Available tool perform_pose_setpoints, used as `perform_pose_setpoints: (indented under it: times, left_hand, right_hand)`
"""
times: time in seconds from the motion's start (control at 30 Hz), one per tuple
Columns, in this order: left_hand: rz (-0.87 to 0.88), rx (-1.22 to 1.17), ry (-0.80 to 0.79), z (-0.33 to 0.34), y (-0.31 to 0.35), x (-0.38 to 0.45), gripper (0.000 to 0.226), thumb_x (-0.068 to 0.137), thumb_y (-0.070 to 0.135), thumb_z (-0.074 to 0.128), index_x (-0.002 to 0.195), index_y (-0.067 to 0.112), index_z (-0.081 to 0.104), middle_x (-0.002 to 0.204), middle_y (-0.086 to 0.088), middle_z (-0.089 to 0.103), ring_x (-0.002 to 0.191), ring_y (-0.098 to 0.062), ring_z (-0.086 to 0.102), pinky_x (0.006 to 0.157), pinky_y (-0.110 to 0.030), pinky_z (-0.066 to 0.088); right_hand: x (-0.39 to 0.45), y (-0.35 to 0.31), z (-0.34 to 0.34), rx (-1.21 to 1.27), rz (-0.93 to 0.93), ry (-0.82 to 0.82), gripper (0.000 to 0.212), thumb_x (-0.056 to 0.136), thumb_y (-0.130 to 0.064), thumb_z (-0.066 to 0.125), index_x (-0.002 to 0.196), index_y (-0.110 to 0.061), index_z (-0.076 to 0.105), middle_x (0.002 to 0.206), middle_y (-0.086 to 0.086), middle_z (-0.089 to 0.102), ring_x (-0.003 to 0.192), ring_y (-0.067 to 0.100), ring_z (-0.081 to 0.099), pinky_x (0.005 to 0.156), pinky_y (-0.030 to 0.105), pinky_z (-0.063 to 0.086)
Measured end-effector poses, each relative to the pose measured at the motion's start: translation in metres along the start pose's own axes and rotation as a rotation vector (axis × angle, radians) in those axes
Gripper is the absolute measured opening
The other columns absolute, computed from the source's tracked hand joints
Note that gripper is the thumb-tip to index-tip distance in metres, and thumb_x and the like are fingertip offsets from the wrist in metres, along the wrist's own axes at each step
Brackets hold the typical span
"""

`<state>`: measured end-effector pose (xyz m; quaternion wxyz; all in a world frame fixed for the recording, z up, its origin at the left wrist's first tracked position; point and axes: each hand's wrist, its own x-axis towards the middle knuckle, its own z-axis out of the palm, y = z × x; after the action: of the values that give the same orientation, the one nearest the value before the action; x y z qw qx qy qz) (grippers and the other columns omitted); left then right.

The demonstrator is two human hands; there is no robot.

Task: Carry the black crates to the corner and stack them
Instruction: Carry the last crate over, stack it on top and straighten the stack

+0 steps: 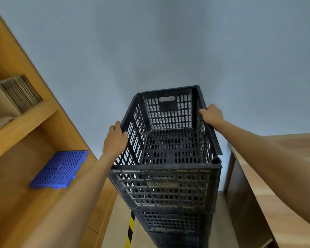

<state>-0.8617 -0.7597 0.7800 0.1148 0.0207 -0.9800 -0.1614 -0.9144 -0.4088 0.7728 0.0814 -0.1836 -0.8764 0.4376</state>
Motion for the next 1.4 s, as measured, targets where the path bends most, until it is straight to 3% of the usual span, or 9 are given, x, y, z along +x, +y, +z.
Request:
perform_pose_setpoints:
  times: [0.17, 0.37, 0.53, 0.8, 0.9, 1.03, 1.17, 1.27, 1.4]
  left_hand:
    - [0.052, 0.327, -0.150, 0.002, 0.007, -0.015, 0.069, 0.096, 0.047, 0.041, 0.153, 0.019, 0.013, 0.156, -0.019, 0.016, 0.134, -0.040, 0.035, 0.106, -0.048, 0.035]
    - [0.066, 0.400, -0.135, 0.007, 0.007, -0.008, 0.072, 0.097, 0.056, 0.031, 0.155, 0.022, 0.006, 0.158, -0.020, 0.011, 0.140, -0.038, 0.027, 0.111, -0.046, 0.030]
    - [0.052, 0.386, -0.141, 0.009, 0.009, -0.014, 0.075, 0.095, 0.067, 0.016, 0.154, 0.031, -0.011, 0.161, -0.020, 0.004, 0.148, -0.036, 0.011, 0.117, -0.047, 0.020]
    - [-0.240, 0.104, -0.071, 0.030, 0.092, -0.013, 0.068, 0.096, 0.064, 0.021, 0.152, 0.026, 0.023, 0.163, -0.007, 0.005, 0.150, -0.031, -0.006, 0.119, -0.054, -0.002]
    - [-0.123, -0.114, -0.249, 0.054, 0.188, -0.013, 0.080, 0.091, 0.073, 0.009, 0.139, 0.023, 0.049, 0.153, -0.010, 0.038, 0.146, -0.031, 0.024, 0.118, -0.053, 0.016]
    - [-0.060, -0.290, -0.414, 0.060, 0.266, -0.024, 0.088, 0.086, 0.079, 0.009, 0.137, 0.022, 0.050, 0.141, -0.011, 0.053, 0.130, -0.031, 0.047, 0.104, -0.043, 0.036]
    - [-0.180, -0.339, -0.485, 0.070, 0.295, -0.037, 0.064, 0.102, 0.050, 0.027, 0.153, 0.015, 0.014, 0.140, -0.024, 0.047, 0.123, -0.039, 0.050, 0.090, -0.041, 0.040]
    - [-0.198, -0.177, -0.356, 0.086, 0.307, -0.049, 0.060, 0.104, 0.038, 0.028, 0.155, 0.016, 0.005, 0.149, -0.021, 0.035, 0.129, -0.041, 0.043, 0.102, -0.049, 0.039]
    - [-0.160, -0.037, -0.201, 0.099, 0.305, -0.047, 0.048, 0.104, 0.033, 0.028, 0.148, 0.016, 0.018, 0.124, -0.021, 0.054, 0.103, -0.041, 0.057, 0.086, -0.051, 0.048]
  right_hand:
    - [-0.004, -0.002, -0.001, -0.056, 0.001, 0.036, 0.030, 0.091, -0.039, 0.049, 0.096, -0.009, 0.046, 0.092, 0.013, 0.054, 0.080, 0.029, 0.053, 0.064, 0.033, 0.039]
    - [0.003, -0.002, 0.000, -0.166, -0.102, 0.111, 0.046, 0.096, -0.029, 0.047, 0.138, -0.018, 0.031, 0.134, 0.015, 0.046, 0.106, 0.037, 0.057, 0.085, 0.044, 0.044]
    - [0.012, -0.002, -0.004, -0.500, -0.349, -0.074, 0.059, 0.097, -0.022, 0.044, 0.151, -0.027, 0.020, 0.162, 0.006, 0.003, 0.144, 0.036, 0.015, 0.112, 0.054, 0.028]
    - [0.023, -0.003, -0.006, -0.747, -0.542, -0.296, 0.035, 0.099, -0.026, 0.035, 0.124, -0.022, 0.059, 0.140, 0.005, 0.051, 0.149, 0.033, 0.006, 0.115, 0.058, 0.007]
    - [0.030, -0.003, -0.011, -0.710, -0.623, -0.221, 0.038, 0.097, -0.033, 0.037, 0.124, -0.018, 0.059, 0.131, 0.010, 0.060, 0.144, 0.033, 0.021, 0.112, 0.048, 0.021]
    - [0.058, -0.011, -0.042, -0.792, -0.868, -0.226, 0.030, 0.098, -0.035, 0.038, 0.113, -0.020, 0.060, 0.115, 0.010, 0.065, 0.120, 0.031, 0.047, 0.098, 0.044, 0.035]
    - [0.098, -0.023, -0.058, -0.749, -0.941, -0.391, 0.040, 0.102, -0.043, 0.029, 0.114, -0.018, 0.058, 0.118, 0.012, 0.063, 0.111, 0.032, 0.057, 0.089, 0.043, 0.043]
    - [0.108, -0.008, -0.056, -0.781, -1.041, -0.559, 0.047, 0.100, -0.055, 0.020, 0.084, -0.025, 0.052, 0.095, 0.006, 0.057, 0.103, 0.029, 0.056, 0.088, 0.044, 0.046]
    - [0.120, 0.030, -0.049, -0.573, -1.264, -0.370, 0.046, 0.099, -0.055, 0.014, 0.088, -0.027, 0.049, 0.090, -0.005, 0.051, 0.099, 0.021, 0.053, 0.084, 0.034, 0.039]
